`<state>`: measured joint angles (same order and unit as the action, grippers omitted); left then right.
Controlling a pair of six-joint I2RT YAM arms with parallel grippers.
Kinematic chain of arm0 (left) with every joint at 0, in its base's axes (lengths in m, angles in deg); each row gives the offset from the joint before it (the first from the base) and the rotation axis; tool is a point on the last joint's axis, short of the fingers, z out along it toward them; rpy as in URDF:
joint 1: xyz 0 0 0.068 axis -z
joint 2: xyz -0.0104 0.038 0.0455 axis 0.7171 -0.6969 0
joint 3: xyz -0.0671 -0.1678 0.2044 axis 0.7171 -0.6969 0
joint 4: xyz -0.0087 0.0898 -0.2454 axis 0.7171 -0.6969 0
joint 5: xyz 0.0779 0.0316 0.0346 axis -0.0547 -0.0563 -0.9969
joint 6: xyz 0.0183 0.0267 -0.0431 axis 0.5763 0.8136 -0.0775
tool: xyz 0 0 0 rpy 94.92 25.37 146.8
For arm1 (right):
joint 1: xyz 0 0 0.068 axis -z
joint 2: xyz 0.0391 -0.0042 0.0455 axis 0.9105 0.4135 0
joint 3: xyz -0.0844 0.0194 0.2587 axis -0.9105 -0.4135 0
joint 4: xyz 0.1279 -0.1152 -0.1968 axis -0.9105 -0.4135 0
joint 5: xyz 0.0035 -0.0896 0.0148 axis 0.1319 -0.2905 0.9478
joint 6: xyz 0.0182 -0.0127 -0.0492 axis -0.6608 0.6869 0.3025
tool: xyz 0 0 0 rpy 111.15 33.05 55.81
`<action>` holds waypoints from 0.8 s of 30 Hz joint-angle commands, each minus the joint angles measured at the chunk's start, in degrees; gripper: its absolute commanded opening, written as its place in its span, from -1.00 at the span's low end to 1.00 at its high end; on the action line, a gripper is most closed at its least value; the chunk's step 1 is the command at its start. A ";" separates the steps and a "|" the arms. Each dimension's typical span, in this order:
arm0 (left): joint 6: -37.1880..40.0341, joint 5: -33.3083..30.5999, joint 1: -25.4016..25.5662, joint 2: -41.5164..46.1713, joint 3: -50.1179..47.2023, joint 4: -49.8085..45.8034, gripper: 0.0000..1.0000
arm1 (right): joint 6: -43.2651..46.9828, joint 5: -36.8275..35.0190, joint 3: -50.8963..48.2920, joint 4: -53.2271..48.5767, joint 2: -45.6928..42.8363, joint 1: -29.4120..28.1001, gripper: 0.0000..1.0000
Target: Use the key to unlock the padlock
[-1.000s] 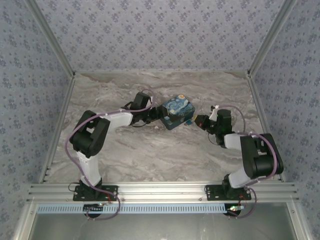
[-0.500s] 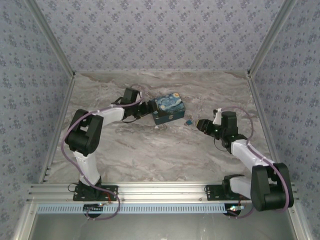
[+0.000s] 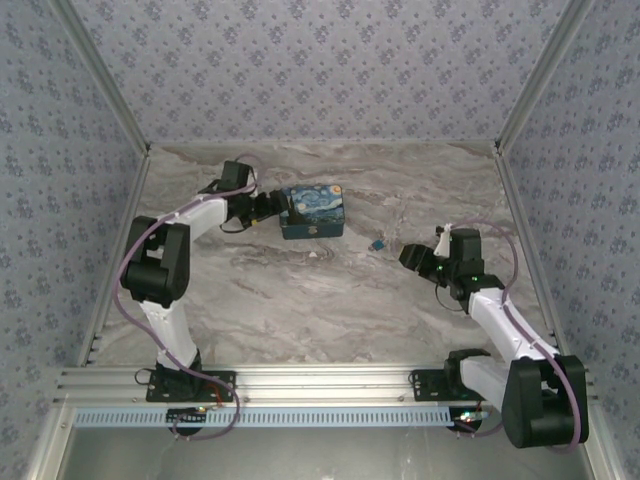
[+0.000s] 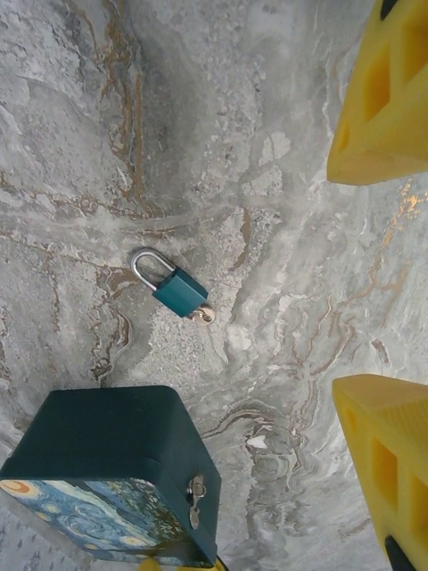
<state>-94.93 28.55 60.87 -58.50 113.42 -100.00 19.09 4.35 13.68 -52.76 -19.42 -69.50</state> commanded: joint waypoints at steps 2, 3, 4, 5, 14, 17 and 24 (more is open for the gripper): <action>2.93 -0.48 -0.78 4.02 2.44 -4.44 0.84 | 1.59 -0.45 2.18 -4.78 -1.32 1.39 0.33; 3.11 -0.25 -1.02 5.93 2.30 -4.98 0.85 | 1.94 -0.55 2.63 -5.65 -1.60 1.76 0.38; 3.25 -0.19 -1.20 7.98 1.71 -4.96 0.87 | 2.33 -0.55 3.08 -6.61 -2.08 2.17 0.43; 3.38 -0.59 -1.32 10.86 0.59 -4.76 0.89 | 2.69 -0.51 3.57 -7.61 -2.54 2.71 0.48; 4.55 -11.57 -2.20 39.17 -16.49 -2.55 0.99 | 5.27 -3.94 5.00 -11.87 -7.93 9.11 0.96; 4.68 -19.23 -3.06 48.05 -22.94 -2.84 0.99 | 6.60 -6.85 5.36 -12.32 -8.40 11.68 1.00; 6.52 -33.45 -5.56 65.42 -35.31 -3.30 0.99 | 18.97 -20.74 3.23 -4.94 -9.19 11.72 1.00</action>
<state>-90.73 3.26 55.88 2.33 80.57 -103.39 30.45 -9.18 17.44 -62.00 -27.44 -57.78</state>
